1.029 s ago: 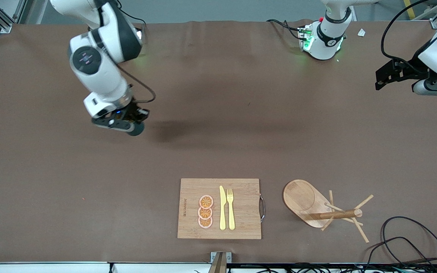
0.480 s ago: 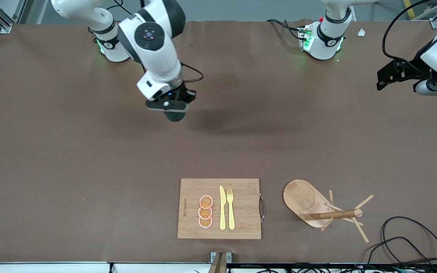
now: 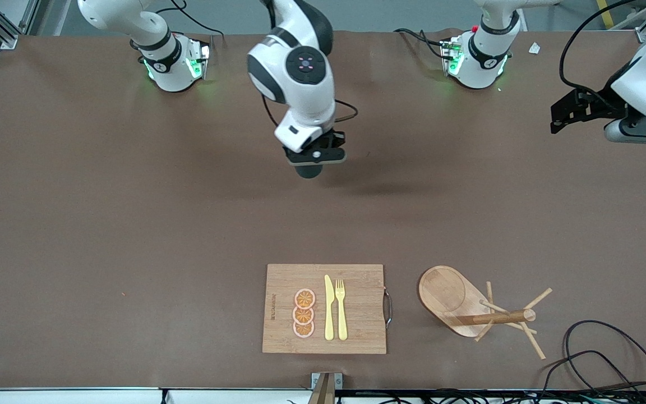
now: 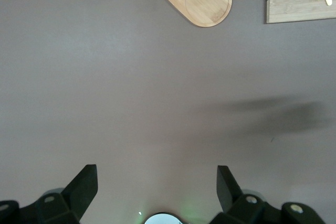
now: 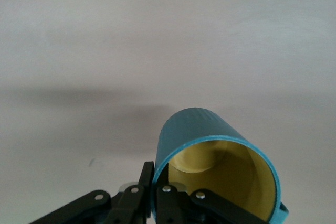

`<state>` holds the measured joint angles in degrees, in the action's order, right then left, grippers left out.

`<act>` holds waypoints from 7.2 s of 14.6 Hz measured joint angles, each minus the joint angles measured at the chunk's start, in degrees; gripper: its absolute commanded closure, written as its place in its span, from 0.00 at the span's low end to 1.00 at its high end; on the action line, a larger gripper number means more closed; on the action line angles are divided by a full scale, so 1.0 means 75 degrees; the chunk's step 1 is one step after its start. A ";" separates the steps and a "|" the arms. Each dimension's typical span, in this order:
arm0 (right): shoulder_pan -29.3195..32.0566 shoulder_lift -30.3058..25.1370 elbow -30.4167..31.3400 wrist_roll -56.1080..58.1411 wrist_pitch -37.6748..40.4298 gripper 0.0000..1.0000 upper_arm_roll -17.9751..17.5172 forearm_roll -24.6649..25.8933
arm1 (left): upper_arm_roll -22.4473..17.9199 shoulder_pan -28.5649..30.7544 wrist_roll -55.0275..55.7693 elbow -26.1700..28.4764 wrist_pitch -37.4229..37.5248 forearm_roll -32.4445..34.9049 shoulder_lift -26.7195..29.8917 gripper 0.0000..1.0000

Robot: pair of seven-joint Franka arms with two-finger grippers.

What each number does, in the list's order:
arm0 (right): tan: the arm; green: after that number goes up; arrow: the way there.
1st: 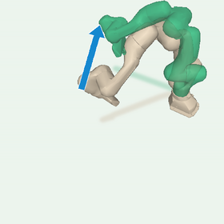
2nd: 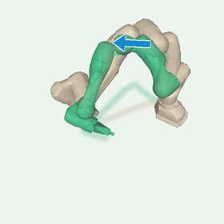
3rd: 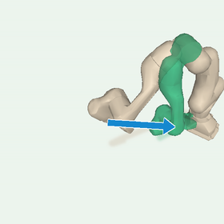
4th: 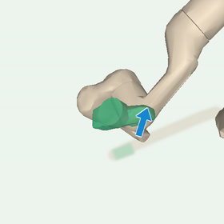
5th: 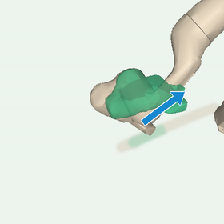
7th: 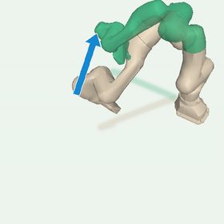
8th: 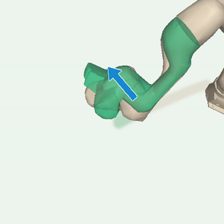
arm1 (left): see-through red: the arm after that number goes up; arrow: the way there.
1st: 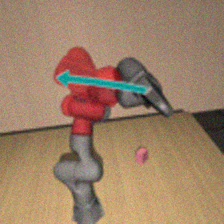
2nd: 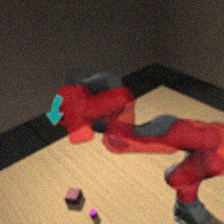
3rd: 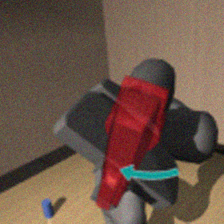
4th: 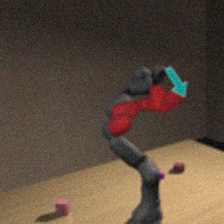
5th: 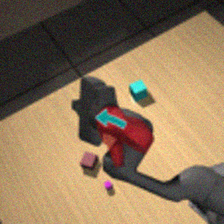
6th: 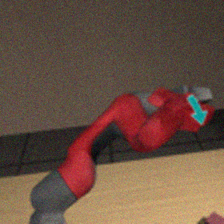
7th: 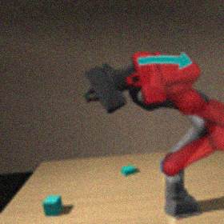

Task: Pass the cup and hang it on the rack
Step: 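Lift the mug and carry it toward the table middle with the right gripper, then hold the mug with the right gripper while the left gripper approaches, then set the mug down, open the right gripper and withdraw it, then lower the left gripper onto the mug rim and grasp it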

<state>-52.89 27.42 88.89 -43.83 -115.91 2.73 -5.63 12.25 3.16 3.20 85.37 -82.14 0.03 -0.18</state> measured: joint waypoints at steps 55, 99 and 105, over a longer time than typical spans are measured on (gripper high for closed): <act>-0.0256 0.0999 -0.2594 -0.5607 0.1388 0.00 0.0298 -0.0334 | 0.0402 -0.1842 0.4554 -0.0142 -0.1188 0.0387 -0.1094 0.00; 0.6759 -0.3408 0.0544 0.7245 0.3098 0.00 0.0536 0.0782 | 0.0783 -0.8126 1.7461 0.2154 -0.3198 0.7609 -0.5002 0.41; 0.6760 -0.3408 0.0550 0.7273 0.3110 0.00 0.0534 0.0783 | 0.0722 -0.8113 1.7465 0.2031 -0.3198 0.7782 -0.5181 0.55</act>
<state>-2.19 1.86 93.01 10.72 -92.58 6.74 0.25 17.66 -57.69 134.19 100.61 -106.12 58.40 -39.04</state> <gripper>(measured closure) 0.000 0.458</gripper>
